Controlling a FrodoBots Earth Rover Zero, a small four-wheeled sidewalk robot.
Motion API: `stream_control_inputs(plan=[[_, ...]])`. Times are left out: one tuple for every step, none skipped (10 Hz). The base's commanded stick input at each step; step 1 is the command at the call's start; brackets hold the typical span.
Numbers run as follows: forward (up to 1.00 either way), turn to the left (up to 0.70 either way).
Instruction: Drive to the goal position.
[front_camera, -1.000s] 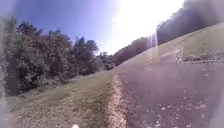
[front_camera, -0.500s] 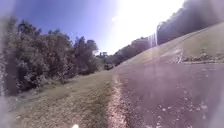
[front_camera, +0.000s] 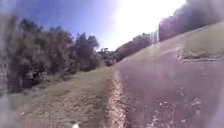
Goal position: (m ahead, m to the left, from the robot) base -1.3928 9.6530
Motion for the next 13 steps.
stream_control_inputs(plan=[[-1.00,0.38],[-1.00,0.40],[-1.00,0.40],[-1.00,0.40],[-1.00,0.40],[-1.00,0.40],[-1.00,0.40],[-1.00,0.40],[-1.00,0.19],[-1.00,0.06],[-1.00,0.03],[-1.00,0.02],[-1.00,0.02]])
